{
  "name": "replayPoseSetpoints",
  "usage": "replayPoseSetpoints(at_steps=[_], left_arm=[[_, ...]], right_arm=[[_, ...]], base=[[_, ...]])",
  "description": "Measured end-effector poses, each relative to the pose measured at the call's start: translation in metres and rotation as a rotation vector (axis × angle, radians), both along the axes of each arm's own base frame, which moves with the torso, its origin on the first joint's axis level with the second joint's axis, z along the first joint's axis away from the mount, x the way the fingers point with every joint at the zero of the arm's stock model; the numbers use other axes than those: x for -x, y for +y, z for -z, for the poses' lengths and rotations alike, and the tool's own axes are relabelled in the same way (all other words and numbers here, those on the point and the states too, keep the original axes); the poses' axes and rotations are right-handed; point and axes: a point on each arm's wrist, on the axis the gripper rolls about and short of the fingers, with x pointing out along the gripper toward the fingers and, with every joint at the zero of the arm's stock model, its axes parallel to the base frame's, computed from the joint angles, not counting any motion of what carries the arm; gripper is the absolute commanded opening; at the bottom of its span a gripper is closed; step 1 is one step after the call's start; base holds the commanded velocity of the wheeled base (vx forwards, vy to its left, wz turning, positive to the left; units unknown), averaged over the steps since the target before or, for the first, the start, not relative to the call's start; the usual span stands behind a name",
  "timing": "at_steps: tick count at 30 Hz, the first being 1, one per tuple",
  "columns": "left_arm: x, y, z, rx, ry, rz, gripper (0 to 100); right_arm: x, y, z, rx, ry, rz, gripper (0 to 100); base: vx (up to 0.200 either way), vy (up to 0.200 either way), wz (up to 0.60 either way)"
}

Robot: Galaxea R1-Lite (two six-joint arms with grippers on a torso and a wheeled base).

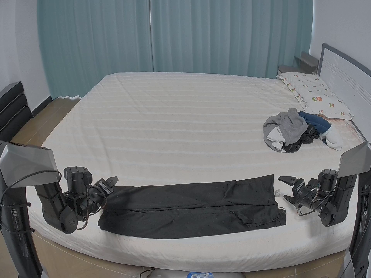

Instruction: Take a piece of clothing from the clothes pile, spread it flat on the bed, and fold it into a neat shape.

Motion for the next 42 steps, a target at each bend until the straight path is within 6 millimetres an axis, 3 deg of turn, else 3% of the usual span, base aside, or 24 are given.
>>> replayPoseSetpoints(at_steps=[8, 29, 30, 42], left_arm=[[-0.016, 0.018, -0.005, 0.139, -0.028, 0.05, 100], [-0.049, 0.023, 0.028, 0.108, 0.046, 0.041, 100], [-0.05, 0.023, 0.029, 0.104, 0.047, 0.04, 0], [-0.056, 0.029, 0.035, 0.092, 0.039, -0.038, 0]], right_arm=[[-0.001, 0.001, 0.0, 0.003, -0.001, 0.003, 100], [-0.001, 0.001, 0.0, 0.003, -0.004, 0.003, 100], [-0.001, 0.001, 0.0, 0.003, -0.004, 0.002, 100], [-0.001, 0.001, 0.0, 0.003, -0.004, 0.002, 100]], base=[[0.0, 0.0, 0.0], [0.0, 0.0, 0.0], [0.0, 0.0, 0.0], [0.0, 0.0, 0.0]])
